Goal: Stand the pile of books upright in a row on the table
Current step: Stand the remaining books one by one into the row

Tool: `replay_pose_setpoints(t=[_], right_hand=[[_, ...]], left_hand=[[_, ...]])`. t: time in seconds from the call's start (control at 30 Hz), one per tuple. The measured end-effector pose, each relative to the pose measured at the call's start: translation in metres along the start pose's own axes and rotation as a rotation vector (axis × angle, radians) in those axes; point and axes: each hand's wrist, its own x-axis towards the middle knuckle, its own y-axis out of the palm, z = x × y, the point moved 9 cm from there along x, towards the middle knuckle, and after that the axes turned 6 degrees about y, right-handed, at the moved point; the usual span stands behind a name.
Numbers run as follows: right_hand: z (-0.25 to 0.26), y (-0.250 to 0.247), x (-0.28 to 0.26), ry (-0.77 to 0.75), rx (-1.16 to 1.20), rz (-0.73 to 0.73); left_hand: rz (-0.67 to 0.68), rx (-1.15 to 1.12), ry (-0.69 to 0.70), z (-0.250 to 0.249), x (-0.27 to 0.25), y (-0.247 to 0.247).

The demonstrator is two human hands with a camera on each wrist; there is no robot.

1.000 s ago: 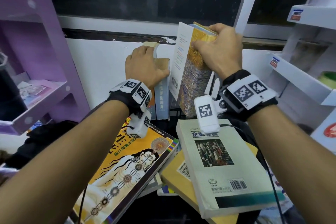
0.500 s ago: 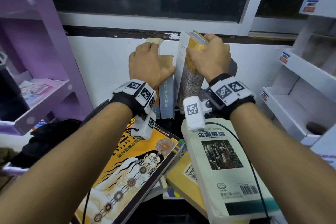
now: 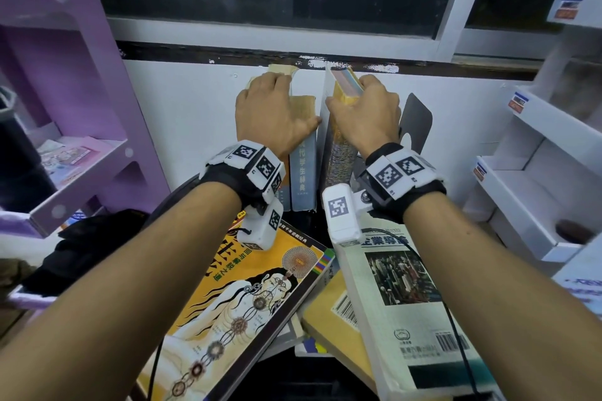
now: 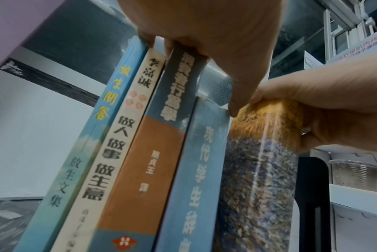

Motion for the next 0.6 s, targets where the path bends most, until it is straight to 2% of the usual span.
replay_pose_setpoints(t=[0.17, 0.43, 0.6], right_hand=[[-0.011, 0.011, -0.002, 0.021, -0.015, 0.030], [-0.009, 0.024, -0.005, -0.055, -0.066, 0.066], [-0.005, 0.029, -0.004, -0.124, -0.096, 0.183]], left_hand=[[0.008, 0.004, 0.032, -0.001, 0.001, -0.002], [0.047, -0.093, 0.069, 0.009, 0.001, -0.002], [0.099, -0.188, 0.087, 0.025, 0.007, -0.008]])
